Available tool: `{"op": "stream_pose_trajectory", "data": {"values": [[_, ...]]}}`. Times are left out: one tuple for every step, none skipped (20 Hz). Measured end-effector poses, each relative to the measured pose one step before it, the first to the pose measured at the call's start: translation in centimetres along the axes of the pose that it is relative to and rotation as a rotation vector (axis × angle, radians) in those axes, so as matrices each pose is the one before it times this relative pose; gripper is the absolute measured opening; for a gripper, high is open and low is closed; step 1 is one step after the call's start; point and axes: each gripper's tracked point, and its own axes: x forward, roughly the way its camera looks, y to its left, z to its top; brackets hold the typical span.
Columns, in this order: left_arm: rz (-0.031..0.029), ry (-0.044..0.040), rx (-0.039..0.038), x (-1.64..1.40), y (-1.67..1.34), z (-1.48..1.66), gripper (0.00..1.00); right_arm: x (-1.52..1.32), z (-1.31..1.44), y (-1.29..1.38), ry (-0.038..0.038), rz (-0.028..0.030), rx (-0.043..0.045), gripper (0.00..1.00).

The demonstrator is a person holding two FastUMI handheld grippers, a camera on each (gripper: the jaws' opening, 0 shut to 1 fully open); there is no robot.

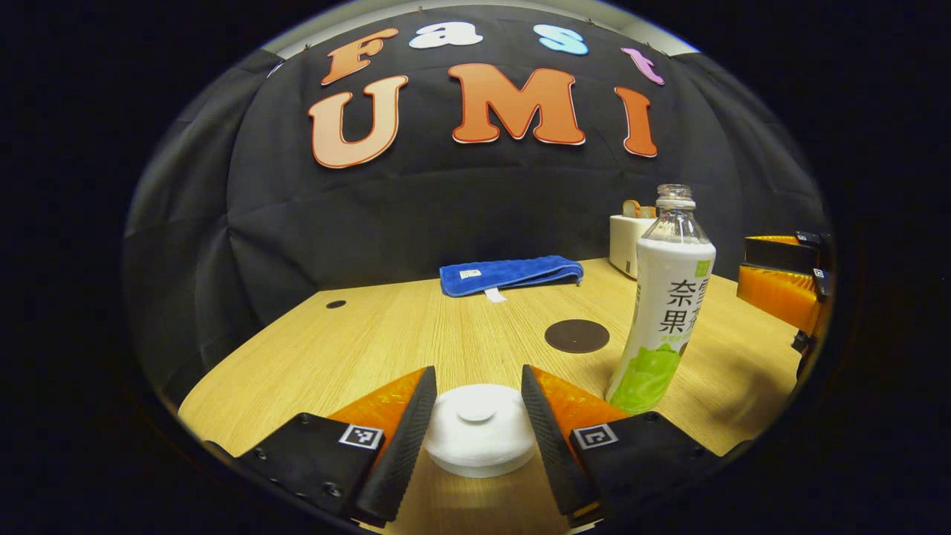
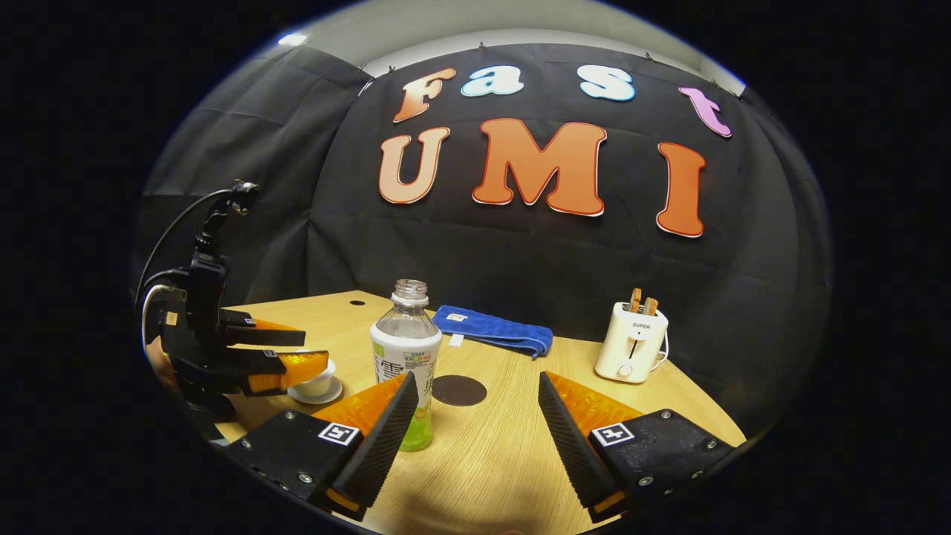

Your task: Open the teacup lid with one hand, grasp the water bottle and pour water into the teacup with the other hand; after pouring, place the water bottle on the coaster and then close the teacup lid.

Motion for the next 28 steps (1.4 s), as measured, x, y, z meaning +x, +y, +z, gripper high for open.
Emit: {"op": "stream_pose_trajectory", "data": {"values": [[0.00199,0.00533,-0.00523,-0.140,0.187,-0.061,0.78,0.059,-0.088,-0.040,0.00224,-0.00001,-0.00192,0.98],[0.00259,0.00879,-0.00246,0.223,0.087,-0.197,0.69,0.091,-0.077,0.016,0.00166,0.00203,-0.00162,0.98],[0.00119,0.00649,0.00023,0.212,-0.100,-0.279,0.67,-0.035,-0.071,-0.048,0.00078,-0.00019,-0.00095,0.98],[0.00121,0.00869,0.00041,0.178,-0.083,-0.199,0.60,-0.041,-0.060,0.006,0.00128,0.00241,0.00058,0.98],[-0.00213,-0.00084,0.00418,0.006,-0.040,0.089,0.54,0.022,-0.099,0.012,0.00166,0.00132,0.00099,0.98],[-0.00127,-0.00220,0.01068,0.032,-0.038,0.192,0.52,0.013,0.025,0.018,0.00198,0.00111,0.00126,0.98],[0.02052,-0.00670,0.00124,0.130,0.552,-0.029,0.50,0.063,-0.075,0.024,0.00288,0.00172,0.00109,0.98],[0.00386,0.00827,-0.00535,0.188,-0.120,-0.113,0.32,-0.001,-0.090,-0.031,0.00306,0.00107,0.00118,0.98],[0.00203,-0.00593,0.00012,-0.107,0.000,0.180,0.33,-0.039,0.004,0.093,0.00236,0.00423,0.00067,0.98],[-0.00419,-0.00065,-0.00152,-0.025,-0.048,0.059,0.36,0.022,-0.011,-0.001,0.00346,0.00182,-0.00069,0.98],[-0.00195,-0.00395,-0.00196,-0.009,-0.024,0.063,0.33,-0.012,-0.034,0.079,0.00444,0.00488,-0.00139,0.98],[0.00212,-0.00705,0.00049,-0.019,0.061,0.240,0.36,0.044,-0.022,0.044,0.00317,0.00462,-0.00197,0.98],[0.00473,-0.01563,0.00089,-0.053,0.133,0.348,0.33,-0.069,-0.059,0.097,0.00401,0.00703,-0.00234,0.98],[0.00602,-0.01986,-0.00053,-0.062,0.221,0.595,0.36,0.011,0.054,0.116,0.00214,0.00765,-0.00098,0.98],[0.00931,-0.01673,-0.00114,-0.069,0.375,0.455,0.36,0.037,-0.022,0.253,0.00435,0.00954,-0.00031,0.98],[0.00996,-0.01406,-0.00111,-0.145,0.429,0.487,0.35,0.238,-0.035,0.484,0.00294,0.01195,0.00099,0.98],[0.00957,-0.00996,-0.00140,-0.100,0.383,0.298,0.33,0.592,0.033,0.545,0.00707,0.01200,0.00295,0.98],[0.01085,-0.01178,-0.00171,-0.174,0.496,0.338,0.35,0.328,-0.128,0.501,0.00571,0.01657,0.00734,0.98],[0.00929,-0.00988,-0.00133,-0.107,0.398,0.361,0.35,0.376,-0.068,0.573,0.00684,0.01550,0.01152,0.98],[0.01077,-0.00918,-0.00282,-0.177,0.468,0.295,0.33,0.295,-0.230,0.424,0.00829,0.01195,0.00908,0.98],[0.00734,-0.00778,-0.00421,-0.135,0.475,0.192,0.35,0.259,-0.263,0.268,0.00596,0.00802,0.00634,0.98],[0.00679,-0.00424,-0.00382,-0.162,0.443,0.102,0.35,0.284,-0.429,0.252,0.00939,0.00847,0.00380,0.98],[0.00764,-0.00369,-0.00179,-0.082,0.410,0.037,0.35,0.298,-0.508,0.434,0.00918,0.00940,0.00257,0.98],[0.00905,-0.00127,0.00032,-0.033,0.422,-0.036,0.35,0.405,-0.429,0.315,0.01037,0.00738,0.00147,0.97],[0.00954,-0.00144,-0.00104,-0.030,0.452,-0.076,0.32,0.456,-0.292,0.420,0.01313,0.00877,0.00204,0.96],[0.00860,-0.00122,-0.00443,-0.158,0.441,-0.023,0.35,0.574,-0.220,0.326,0.01201,0.00578,0.00941,0.96],[0.00778,-0.00048,-0.00602,-0.085,0.477,-0.115,0.35,0.518,-0.314,0.287,0.01459,0.01149,0.01303,0.94],[0.00894,-0.00016,-0.00446,-0.068,0.140,0.003,0.35,0.543,-0.247,0.244,0.01026,0.00599,0.01292,0.93]]}}
